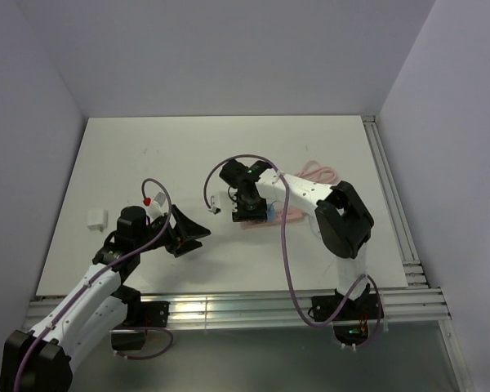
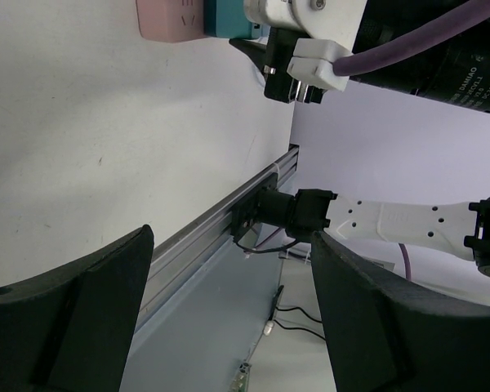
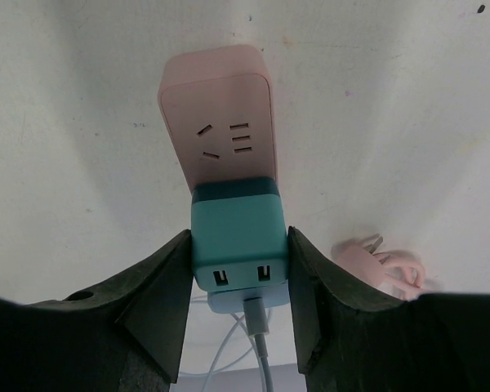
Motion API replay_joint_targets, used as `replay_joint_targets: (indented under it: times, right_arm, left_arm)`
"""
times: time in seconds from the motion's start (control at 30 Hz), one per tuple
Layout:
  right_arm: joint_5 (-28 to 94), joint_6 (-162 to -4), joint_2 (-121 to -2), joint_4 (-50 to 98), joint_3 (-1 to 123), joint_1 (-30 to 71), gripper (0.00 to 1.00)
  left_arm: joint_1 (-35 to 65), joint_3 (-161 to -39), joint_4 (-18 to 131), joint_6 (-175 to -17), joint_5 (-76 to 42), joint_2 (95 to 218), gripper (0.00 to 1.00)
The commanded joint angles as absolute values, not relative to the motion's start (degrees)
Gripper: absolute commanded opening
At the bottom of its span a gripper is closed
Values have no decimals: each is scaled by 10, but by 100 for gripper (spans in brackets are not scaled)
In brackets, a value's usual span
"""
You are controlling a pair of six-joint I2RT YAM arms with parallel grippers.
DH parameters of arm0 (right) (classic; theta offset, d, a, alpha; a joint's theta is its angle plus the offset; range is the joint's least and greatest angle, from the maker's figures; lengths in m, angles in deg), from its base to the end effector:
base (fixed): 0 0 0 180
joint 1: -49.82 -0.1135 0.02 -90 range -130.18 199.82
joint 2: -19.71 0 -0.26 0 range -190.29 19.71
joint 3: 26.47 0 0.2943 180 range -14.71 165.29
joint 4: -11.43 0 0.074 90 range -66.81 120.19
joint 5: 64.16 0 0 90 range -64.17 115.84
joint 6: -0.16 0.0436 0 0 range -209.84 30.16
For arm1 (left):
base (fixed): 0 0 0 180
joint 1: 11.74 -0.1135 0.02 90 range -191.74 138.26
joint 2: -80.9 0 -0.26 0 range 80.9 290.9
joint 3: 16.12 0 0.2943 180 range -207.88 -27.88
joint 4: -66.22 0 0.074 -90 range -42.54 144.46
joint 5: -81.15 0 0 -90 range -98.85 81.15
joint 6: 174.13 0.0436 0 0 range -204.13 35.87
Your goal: Insert the plug
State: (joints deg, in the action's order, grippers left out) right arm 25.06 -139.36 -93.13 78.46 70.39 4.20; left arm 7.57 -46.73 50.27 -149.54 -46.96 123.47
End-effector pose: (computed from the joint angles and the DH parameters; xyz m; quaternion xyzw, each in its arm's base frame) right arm 0.2929 0.2985 0.1554 -0.7364 0.6737 -0.0089 0.0607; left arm 0.1913 -0.0955 0.1777 -0.1621 0.8111 -0.5351 0.1717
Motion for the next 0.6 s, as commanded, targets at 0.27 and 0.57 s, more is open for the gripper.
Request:
replay_joint_targets:
  times: [0.27, 0.57]
  right_arm:
    - [323, -1326, -951, 769, 647, 37, 80]
    - [297, -1307, -842, 766, 703, 37, 98]
  left_arm:
    - [72, -491, 486, -1491, -460, 1212, 82]
    - [72, -533, 394, -1477, -406, 1159, 83]
